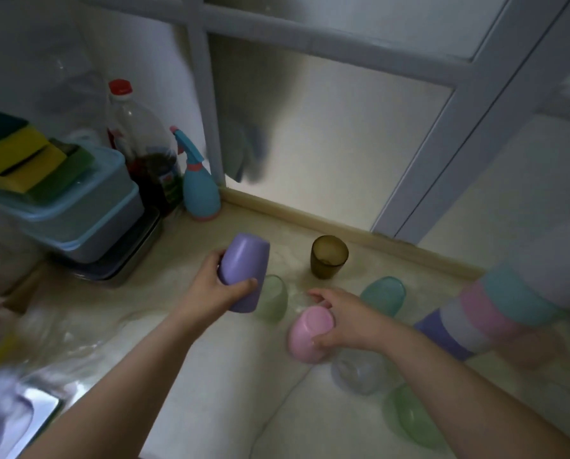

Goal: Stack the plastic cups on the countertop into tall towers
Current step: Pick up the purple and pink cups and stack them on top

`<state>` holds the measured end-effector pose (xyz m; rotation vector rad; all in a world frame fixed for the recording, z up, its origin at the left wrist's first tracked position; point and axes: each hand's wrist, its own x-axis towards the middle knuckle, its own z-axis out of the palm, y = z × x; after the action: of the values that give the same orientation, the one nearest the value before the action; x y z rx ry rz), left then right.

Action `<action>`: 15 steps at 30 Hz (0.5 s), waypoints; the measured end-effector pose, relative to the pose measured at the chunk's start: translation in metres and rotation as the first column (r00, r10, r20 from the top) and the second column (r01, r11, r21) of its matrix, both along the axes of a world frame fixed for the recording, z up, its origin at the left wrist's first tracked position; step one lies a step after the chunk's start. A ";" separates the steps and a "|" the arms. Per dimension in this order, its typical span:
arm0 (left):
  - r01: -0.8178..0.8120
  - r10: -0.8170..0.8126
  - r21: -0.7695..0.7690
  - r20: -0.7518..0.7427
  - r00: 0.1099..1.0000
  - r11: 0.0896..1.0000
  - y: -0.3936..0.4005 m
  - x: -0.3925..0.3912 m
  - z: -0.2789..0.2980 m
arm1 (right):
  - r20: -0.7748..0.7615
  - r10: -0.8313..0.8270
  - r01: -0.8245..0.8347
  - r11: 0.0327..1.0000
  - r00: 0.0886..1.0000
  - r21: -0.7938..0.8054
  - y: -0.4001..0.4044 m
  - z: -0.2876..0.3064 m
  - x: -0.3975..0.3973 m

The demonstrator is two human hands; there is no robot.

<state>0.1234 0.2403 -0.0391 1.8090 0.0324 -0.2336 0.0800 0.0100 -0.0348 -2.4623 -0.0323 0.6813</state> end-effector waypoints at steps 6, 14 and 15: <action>-0.022 0.012 -0.141 -0.074 0.997 0.990 0.002 -0.039 -0.016 | 0.019 -0.100 0.098 0.993 0.995 0.068 0.007 -0.016 -0.015; 0.015 -0.018 -0.053 -0.059 0.998 0.998 0.004 -0.055 -0.017 | 0.142 -0.157 0.140 0.983 0.977 0.121 0.008 -0.008 -0.019; 0.033 -0.034 -0.038 -0.036 0.999 0.999 0.003 -0.056 -0.012 | 0.161 -0.167 0.145 0.980 0.973 0.137 0.008 0.001 -0.020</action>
<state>0.0678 0.2437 -0.0509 1.7694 0.0239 -0.2896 0.0601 0.0181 -0.0341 -2.3665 0.0509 0.3864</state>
